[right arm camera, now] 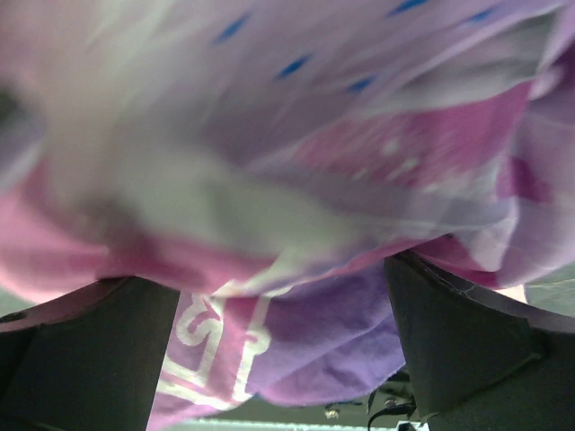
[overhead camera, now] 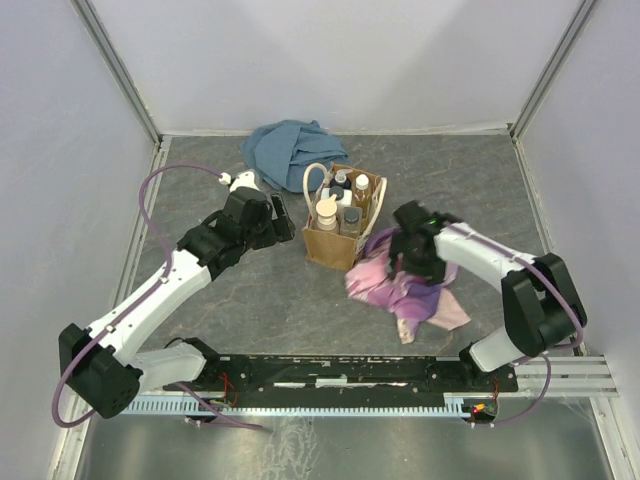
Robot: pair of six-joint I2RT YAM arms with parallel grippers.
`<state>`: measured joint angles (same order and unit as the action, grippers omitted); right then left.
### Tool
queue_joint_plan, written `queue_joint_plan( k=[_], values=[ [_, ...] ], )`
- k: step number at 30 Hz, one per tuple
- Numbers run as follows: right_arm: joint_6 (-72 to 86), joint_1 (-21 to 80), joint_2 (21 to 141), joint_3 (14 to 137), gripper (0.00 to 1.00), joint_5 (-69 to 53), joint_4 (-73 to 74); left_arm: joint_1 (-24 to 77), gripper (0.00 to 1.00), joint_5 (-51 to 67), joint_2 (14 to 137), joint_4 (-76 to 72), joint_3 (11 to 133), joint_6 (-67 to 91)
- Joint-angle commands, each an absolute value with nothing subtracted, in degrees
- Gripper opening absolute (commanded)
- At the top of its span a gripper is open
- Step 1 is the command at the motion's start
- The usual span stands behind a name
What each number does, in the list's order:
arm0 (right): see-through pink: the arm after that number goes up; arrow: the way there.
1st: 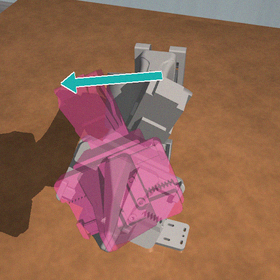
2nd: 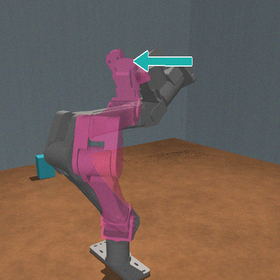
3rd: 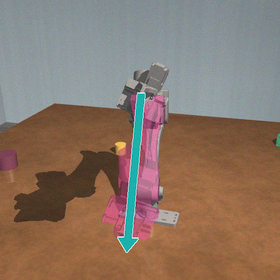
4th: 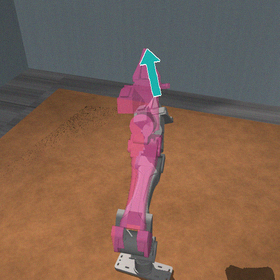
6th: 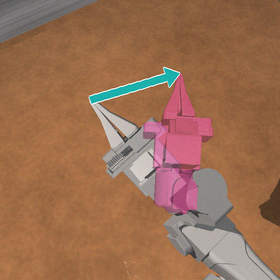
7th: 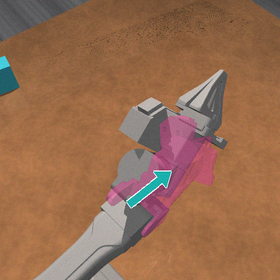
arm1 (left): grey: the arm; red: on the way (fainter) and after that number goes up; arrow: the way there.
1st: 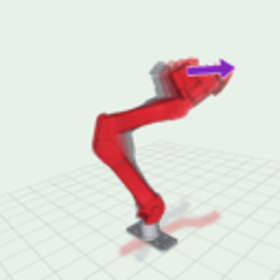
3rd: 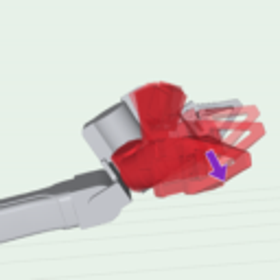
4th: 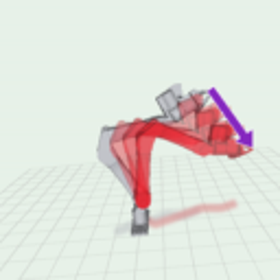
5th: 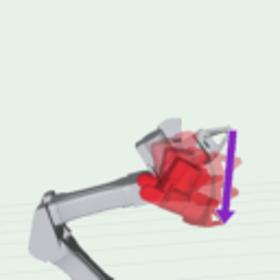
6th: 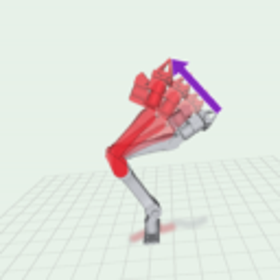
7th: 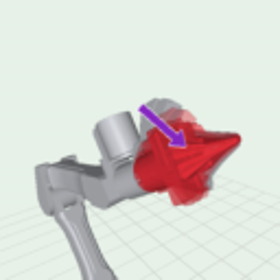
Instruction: Take the personal care products out of the canvas bag
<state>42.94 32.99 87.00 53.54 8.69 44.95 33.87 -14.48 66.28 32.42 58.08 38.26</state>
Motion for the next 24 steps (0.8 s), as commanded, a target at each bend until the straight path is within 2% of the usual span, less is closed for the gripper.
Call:
queue_joint_plan(
  k=[1, 4, 8, 15, 21, 24],
  values=[
    [39.71, 14.17, 87.7, 55.93, 1.0, 11.51, 40.07, 33.66, 0.88, -13.54, 63.32, 30.18, 58.49, 39.35],
    [36.09, 6.1, 96.29, 67.28, 1.0, 9.02, 40.47, 33.67, 0.88, -13.28, 62.33, 29.46, 57.23, 40.02],
    [34.63, 4.53, 106.7, 84.78, 1.0, 7.18, 45.81, 33.66, 0.88, -13.54, 62.5, 30.96, 58.24, 39.98],
    [35.09, 6.93, 103.01, 83.95, 1.0, 10.26, 44.14, 33.66, 0.88, -14.42, 60.06, 30.09, 57.17, 40.65],
    [35.47, 4.77, 117.56, 95.28, 1.0, 7.54, 52.54, 33.73, 0.83, -11.2, 65.12, 30.41, 59.87, 40.55],
    [36.61, 2.3, 120.79, 97.87, 1.0, 7.31, 53.11, 33.66, 0.82, -11.11, 64.31, 30.84, 59.35, 41.13]
  ],
)
